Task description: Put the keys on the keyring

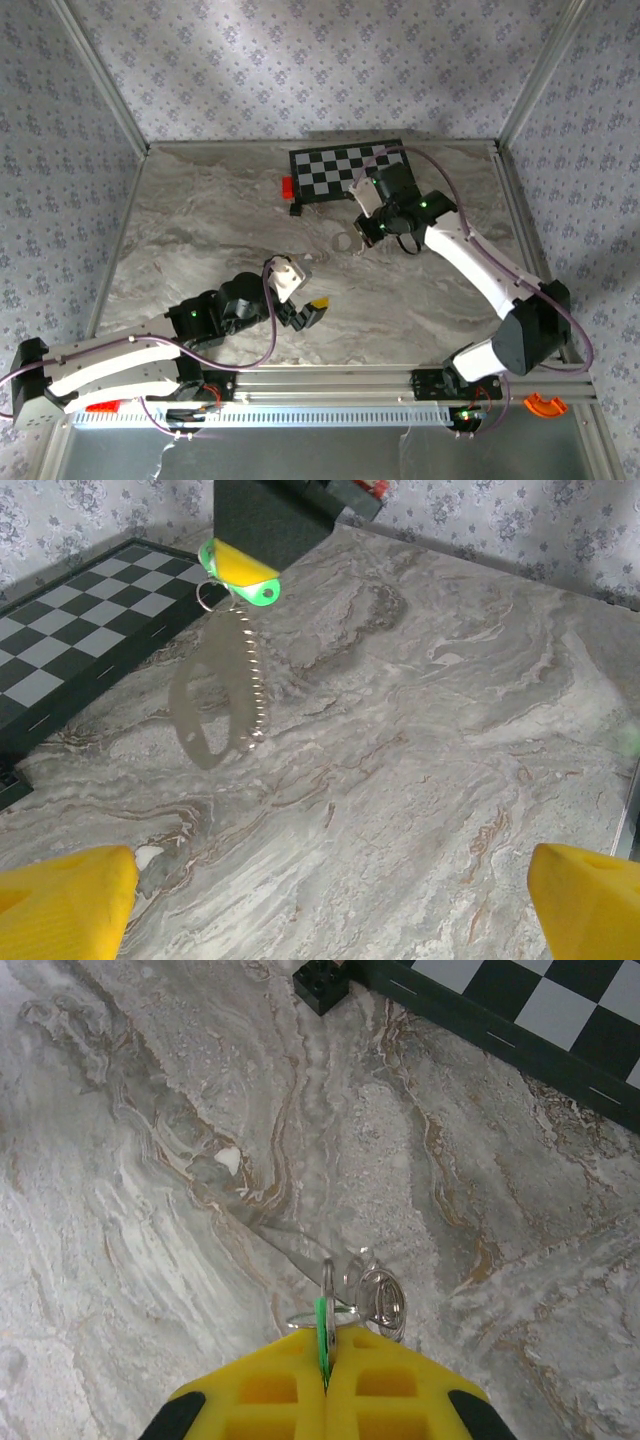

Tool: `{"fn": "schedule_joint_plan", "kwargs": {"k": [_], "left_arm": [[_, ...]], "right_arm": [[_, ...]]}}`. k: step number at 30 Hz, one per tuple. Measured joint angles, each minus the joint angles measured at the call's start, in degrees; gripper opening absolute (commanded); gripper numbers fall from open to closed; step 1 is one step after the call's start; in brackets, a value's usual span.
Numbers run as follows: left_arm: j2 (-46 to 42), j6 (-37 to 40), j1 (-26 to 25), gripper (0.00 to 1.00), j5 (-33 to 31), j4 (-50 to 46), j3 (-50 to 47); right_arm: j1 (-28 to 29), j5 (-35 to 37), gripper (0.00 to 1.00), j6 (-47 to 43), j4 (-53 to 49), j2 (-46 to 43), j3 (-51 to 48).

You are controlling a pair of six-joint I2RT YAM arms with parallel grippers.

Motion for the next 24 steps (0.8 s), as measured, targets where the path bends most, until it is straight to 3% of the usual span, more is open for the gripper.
{"fn": "schedule_joint_plan", "kwargs": {"k": [11,24], "left_arm": [[-0.9,-0.2,0.2,0.99,-0.2,0.2,-1.0],[-0.7,-0.2,1.0,1.0,-0.1,0.7,-1.2]], "right_arm": [[-1.4,-2.5,0.0,0.9,5.4,4.2,0.3],[-1.4,-5.3,0.0,4.4,10.2,-0.6,-12.2]]}}
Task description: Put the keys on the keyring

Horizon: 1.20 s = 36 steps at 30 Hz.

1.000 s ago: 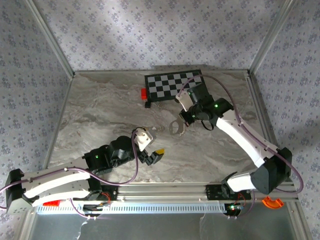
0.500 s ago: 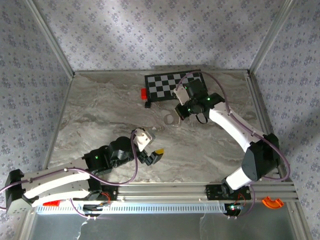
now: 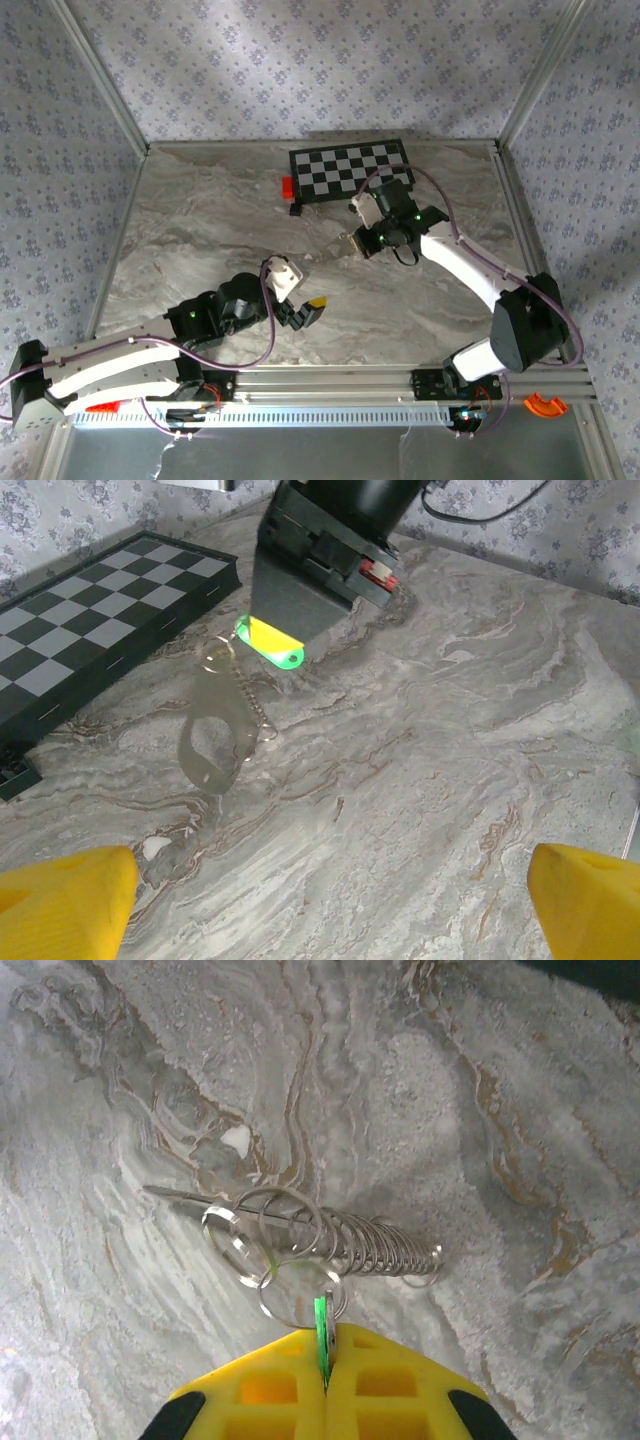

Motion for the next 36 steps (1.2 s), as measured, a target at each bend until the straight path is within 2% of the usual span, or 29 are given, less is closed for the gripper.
{"fn": "schedule_joint_plan", "kwargs": {"k": [10,36], "left_arm": [[0.1,0.0,0.8,0.99,0.5,1.3,-0.5],[1.9,0.0,1.8,1.0,1.3,2.2,-0.8]], "right_arm": [[0.2,-2.0,0.0,3.7,2.2,-6.6,-8.4],[4.3,-3.1,0.0,17.7,11.1,-15.2,-31.0]]}}
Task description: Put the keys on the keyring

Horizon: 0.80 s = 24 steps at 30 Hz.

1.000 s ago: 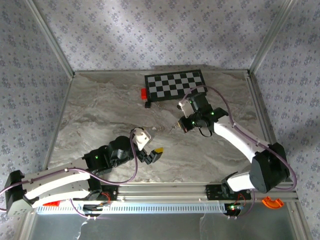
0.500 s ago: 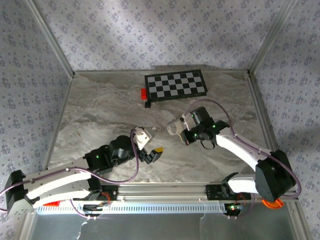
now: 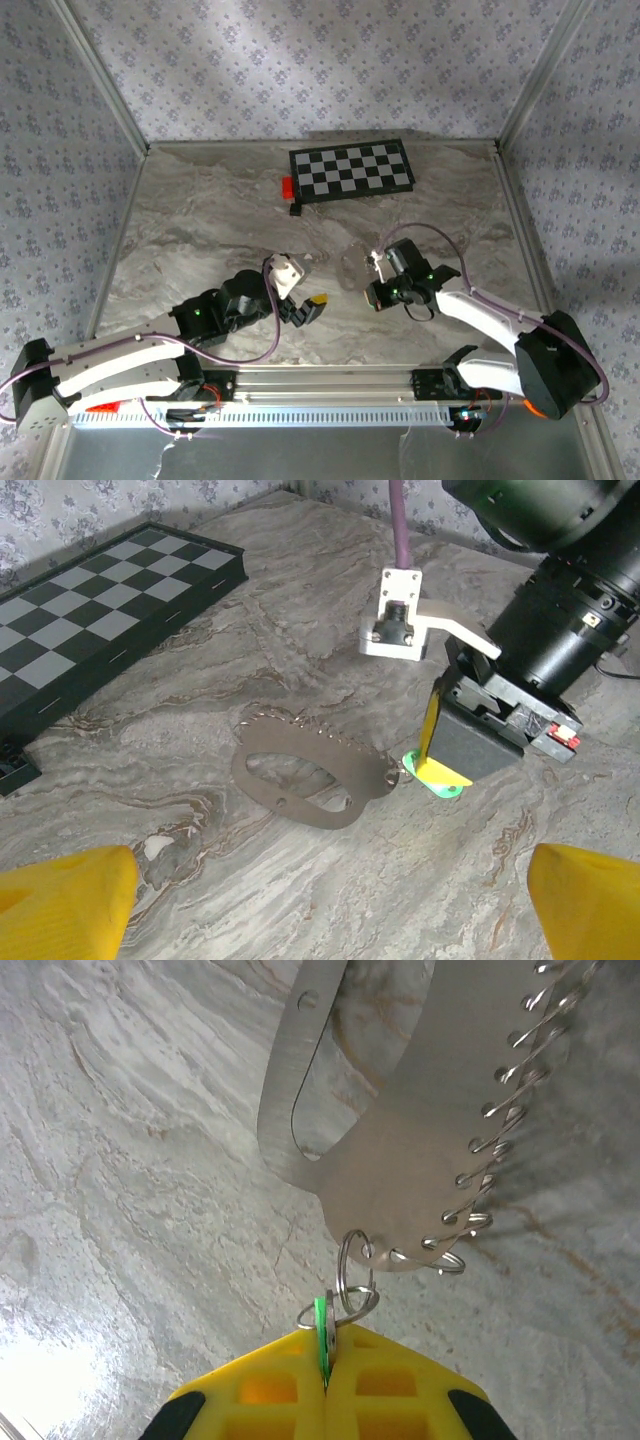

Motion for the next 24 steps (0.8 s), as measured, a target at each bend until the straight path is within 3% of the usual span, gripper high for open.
{"fn": "schedule_joint_plan", "kwargs": {"k": [24], "left_arm": [[-0.6,-2.8,0.5,0.99,0.0,0.3,-1.9]], "right_arm": [[4.8,4.1,0.0,9.7,2.9,-5.4,-7.0]]}}
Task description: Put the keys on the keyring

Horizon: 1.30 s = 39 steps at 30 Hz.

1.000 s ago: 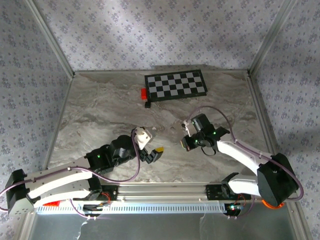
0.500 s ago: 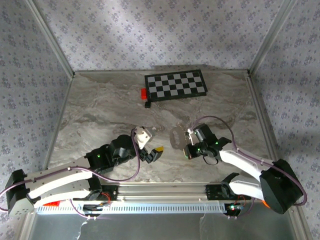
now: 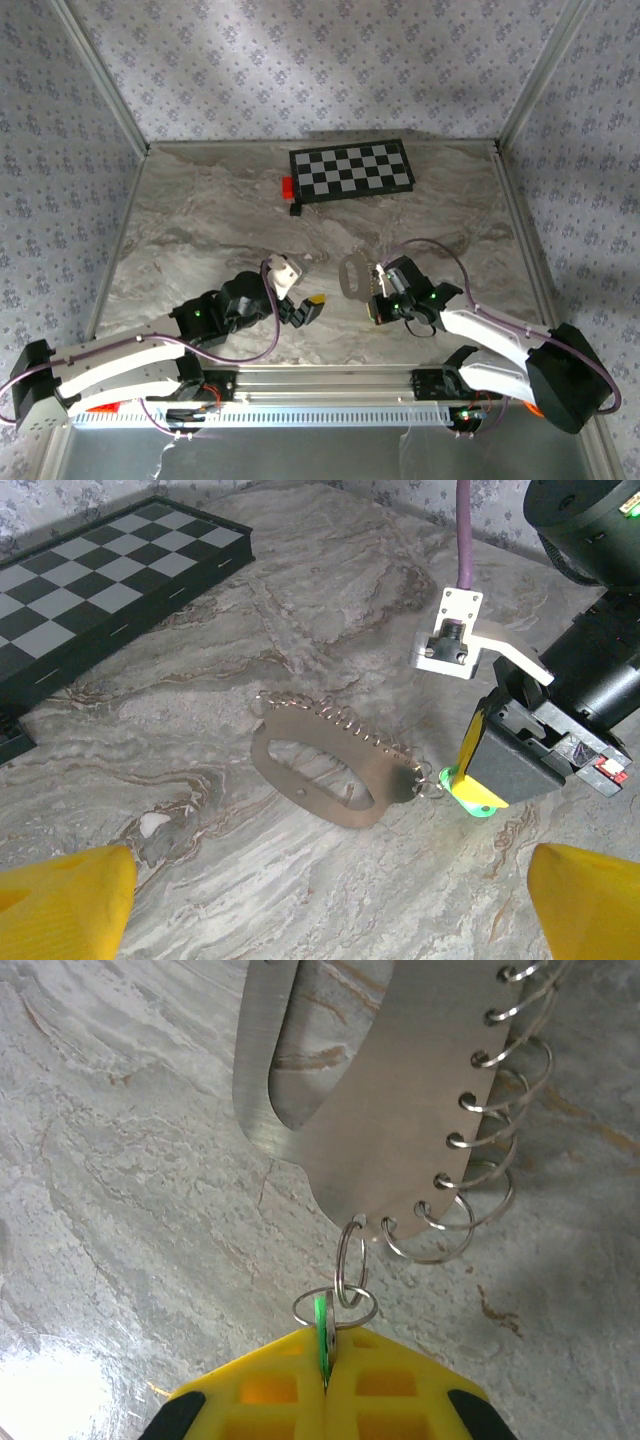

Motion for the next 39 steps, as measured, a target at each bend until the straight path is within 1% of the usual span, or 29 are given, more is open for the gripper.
{"fn": "schedule_joint_plan", "kwargs": {"k": [13,23,33,39], "left_arm": [[-2.6,-0.9,0.4,0.99,-0.5,0.0,-2.7],[-4.0,-1.3,0.7,1.0,-0.7,0.0,-3.8],[-6.3,-1.7,0.8,0.99,-1.8,0.0,-4.5],[-6.3,-2.6,1.2,1.0,-3.5,-0.3,-4.5]], "right_arm": [[2.0,2.9,0.0,3.3,0.0,-0.9,-1.0],[2.2,4.0,0.01,3.9,0.0,-1.0,-1.3],[2.7,4.5,0.06,4.0,0.0,-0.3,-1.3],[2.7,5.0,0.14,4.6,-0.3,-1.0,-1.3]]}}
